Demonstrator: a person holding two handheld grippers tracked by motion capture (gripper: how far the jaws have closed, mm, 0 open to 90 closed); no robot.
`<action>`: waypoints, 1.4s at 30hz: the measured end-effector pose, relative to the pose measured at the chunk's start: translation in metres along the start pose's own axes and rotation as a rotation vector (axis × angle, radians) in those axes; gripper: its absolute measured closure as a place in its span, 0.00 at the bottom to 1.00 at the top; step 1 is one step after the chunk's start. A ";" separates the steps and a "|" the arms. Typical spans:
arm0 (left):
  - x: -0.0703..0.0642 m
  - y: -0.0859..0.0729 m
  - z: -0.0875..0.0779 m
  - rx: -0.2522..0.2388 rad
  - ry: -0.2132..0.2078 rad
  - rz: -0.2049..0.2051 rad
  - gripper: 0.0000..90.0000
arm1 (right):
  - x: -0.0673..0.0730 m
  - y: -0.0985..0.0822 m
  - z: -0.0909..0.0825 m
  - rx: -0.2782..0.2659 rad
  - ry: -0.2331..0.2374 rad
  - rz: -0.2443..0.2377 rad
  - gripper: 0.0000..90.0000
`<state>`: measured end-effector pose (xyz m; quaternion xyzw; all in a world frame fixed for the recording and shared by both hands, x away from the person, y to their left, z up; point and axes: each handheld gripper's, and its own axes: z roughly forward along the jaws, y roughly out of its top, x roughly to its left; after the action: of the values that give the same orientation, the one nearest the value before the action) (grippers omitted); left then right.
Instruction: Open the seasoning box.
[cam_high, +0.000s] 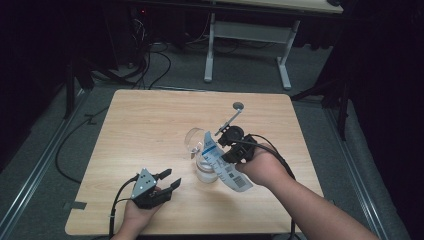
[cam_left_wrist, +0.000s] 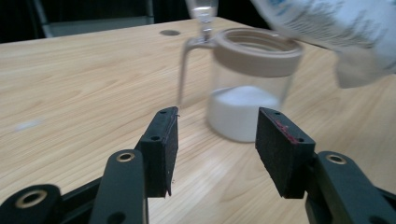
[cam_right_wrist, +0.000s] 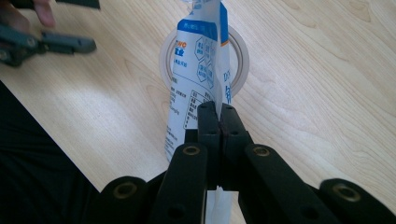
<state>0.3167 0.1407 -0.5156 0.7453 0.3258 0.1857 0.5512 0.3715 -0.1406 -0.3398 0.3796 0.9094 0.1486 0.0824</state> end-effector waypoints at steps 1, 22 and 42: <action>0.003 -0.001 -0.002 0.003 0.008 -0.004 0.55 | -0.001 -0.001 0.000 -0.002 0.001 -0.001 1.00; 0.046 -0.016 -0.040 0.028 0.109 -0.032 0.55 | -0.016 -0.012 0.000 -0.002 -0.010 0.035 1.00; 0.046 -0.017 -0.040 0.016 0.084 -0.057 0.54 | -0.042 -0.026 0.007 0.007 -0.042 0.100 1.00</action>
<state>0.3197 0.2038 -0.5222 0.7317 0.3711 0.1985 0.5362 0.3854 -0.1866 -0.3532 0.4280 0.8878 0.1416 0.0925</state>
